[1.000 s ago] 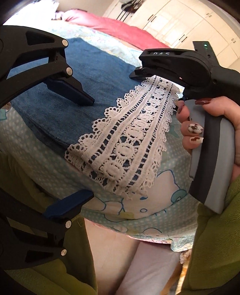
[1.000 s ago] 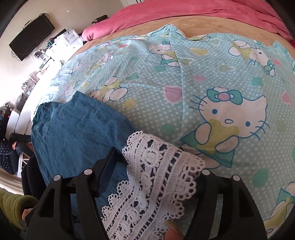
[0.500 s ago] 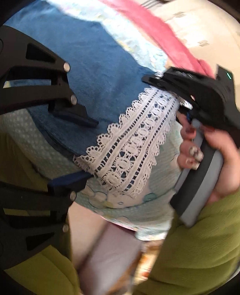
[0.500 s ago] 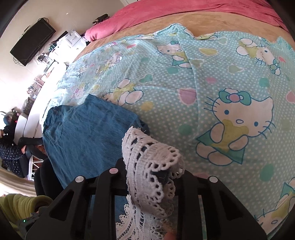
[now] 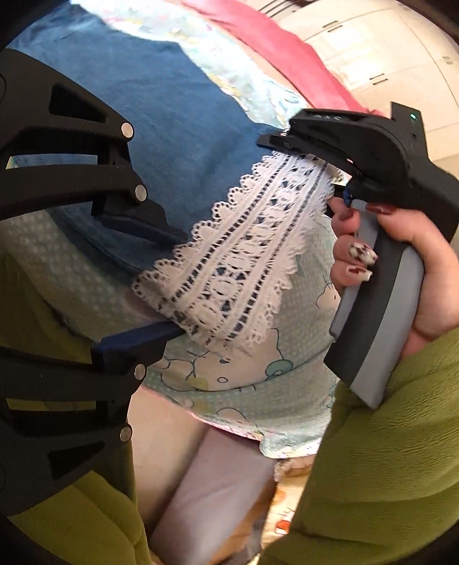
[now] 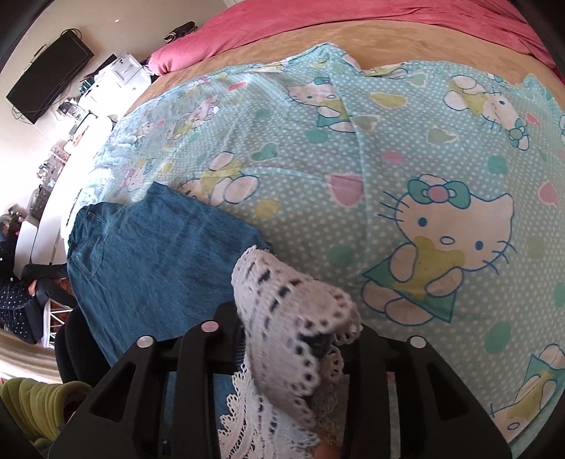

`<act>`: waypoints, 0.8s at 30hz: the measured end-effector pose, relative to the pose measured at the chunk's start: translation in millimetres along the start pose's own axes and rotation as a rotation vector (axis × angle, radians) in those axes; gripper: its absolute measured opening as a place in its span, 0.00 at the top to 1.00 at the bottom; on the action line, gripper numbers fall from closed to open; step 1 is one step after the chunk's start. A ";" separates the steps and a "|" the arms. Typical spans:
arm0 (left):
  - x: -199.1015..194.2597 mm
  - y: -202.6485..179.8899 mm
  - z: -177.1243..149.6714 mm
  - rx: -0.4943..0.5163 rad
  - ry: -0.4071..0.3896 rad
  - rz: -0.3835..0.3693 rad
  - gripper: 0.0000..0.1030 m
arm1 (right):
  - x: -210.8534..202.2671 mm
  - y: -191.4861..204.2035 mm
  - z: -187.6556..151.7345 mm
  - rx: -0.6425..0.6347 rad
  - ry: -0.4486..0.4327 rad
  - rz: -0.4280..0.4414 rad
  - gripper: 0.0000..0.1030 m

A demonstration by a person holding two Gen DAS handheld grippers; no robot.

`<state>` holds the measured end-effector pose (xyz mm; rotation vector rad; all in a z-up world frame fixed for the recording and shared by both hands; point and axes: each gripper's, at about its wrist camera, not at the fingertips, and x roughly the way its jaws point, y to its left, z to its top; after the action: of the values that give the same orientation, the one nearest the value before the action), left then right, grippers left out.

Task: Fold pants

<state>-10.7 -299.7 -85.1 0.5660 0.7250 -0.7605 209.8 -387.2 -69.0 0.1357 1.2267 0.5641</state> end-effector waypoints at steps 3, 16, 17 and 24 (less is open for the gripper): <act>5.5 0.1 3.1 0.006 0.012 0.012 0.65 | 0.4 -8.9 -1.7 0.017 0.007 0.004 0.61; -26.4 51.1 -8.1 -0.257 -0.092 -0.147 0.93 | -16.6 17.8 3.6 -0.010 -0.014 0.074 0.80; -32.7 55.7 -9.5 -0.278 -0.112 -0.154 0.93 | -19.5 23.1 7.3 -0.004 -0.022 0.079 0.80; -77.3 103.4 -41.3 -0.461 -0.225 -0.142 0.93 | -14.7 68.3 40.3 0.008 -0.014 0.079 0.80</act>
<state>14.5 -177.5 -32.3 0.0104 0.7061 -0.7433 220.6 -327.8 -15.6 0.1951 1.2140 0.6258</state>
